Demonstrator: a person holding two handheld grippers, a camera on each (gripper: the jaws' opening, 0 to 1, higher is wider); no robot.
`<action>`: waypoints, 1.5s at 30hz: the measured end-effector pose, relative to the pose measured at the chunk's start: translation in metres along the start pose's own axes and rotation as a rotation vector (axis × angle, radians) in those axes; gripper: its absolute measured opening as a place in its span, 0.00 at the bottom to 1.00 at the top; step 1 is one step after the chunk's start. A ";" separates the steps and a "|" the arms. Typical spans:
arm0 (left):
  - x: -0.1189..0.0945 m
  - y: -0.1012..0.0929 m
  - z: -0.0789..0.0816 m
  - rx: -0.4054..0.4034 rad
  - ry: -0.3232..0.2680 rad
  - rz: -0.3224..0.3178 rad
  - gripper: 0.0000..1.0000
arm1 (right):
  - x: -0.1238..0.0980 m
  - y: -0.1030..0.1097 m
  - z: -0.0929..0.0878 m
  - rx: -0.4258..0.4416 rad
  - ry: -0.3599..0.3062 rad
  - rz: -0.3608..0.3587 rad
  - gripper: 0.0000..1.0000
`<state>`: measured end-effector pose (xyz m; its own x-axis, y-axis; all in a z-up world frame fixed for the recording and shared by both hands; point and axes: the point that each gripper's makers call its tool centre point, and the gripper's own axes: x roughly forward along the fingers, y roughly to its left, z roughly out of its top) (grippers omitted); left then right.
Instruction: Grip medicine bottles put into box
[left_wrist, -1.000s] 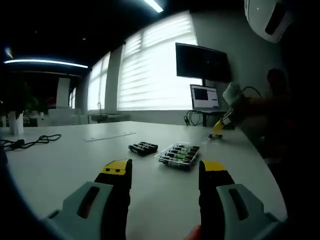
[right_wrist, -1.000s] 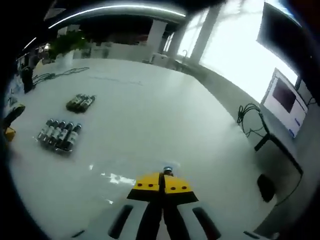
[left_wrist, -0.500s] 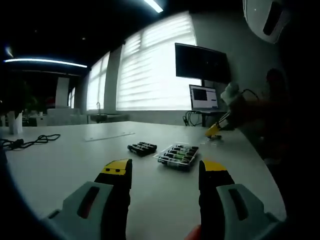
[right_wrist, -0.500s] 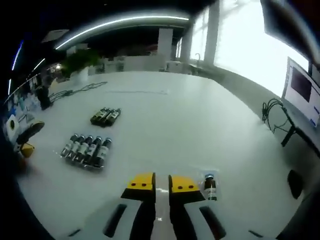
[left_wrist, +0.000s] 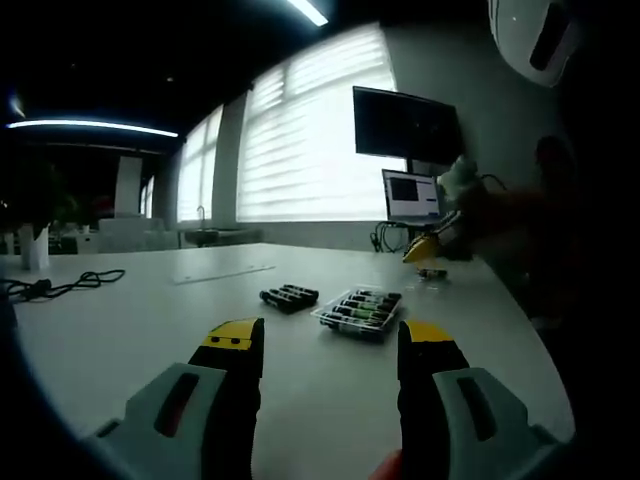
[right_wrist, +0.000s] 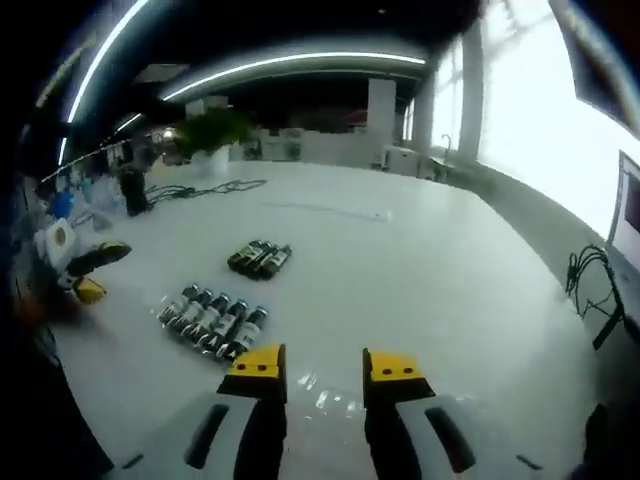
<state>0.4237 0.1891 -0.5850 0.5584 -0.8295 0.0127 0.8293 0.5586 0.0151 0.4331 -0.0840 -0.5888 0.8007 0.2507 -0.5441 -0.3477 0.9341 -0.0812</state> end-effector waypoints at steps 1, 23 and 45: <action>0.000 0.000 0.000 0.001 0.000 -0.001 0.46 | -0.002 -0.001 -0.002 -0.028 0.018 0.035 0.35; 0.003 -0.001 -0.003 0.017 0.022 0.008 0.47 | -0.012 -0.014 -0.058 -0.704 0.402 0.515 0.65; 0.003 0.001 -0.005 0.022 0.029 0.021 0.47 | 0.005 -0.021 -0.068 -0.776 0.495 0.578 0.51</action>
<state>0.4263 0.1875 -0.5899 0.5759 -0.8174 -0.0157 0.8172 0.5751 0.0367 0.4111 -0.1196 -0.6460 0.1917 0.3080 -0.9319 -0.9617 0.2485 -0.1157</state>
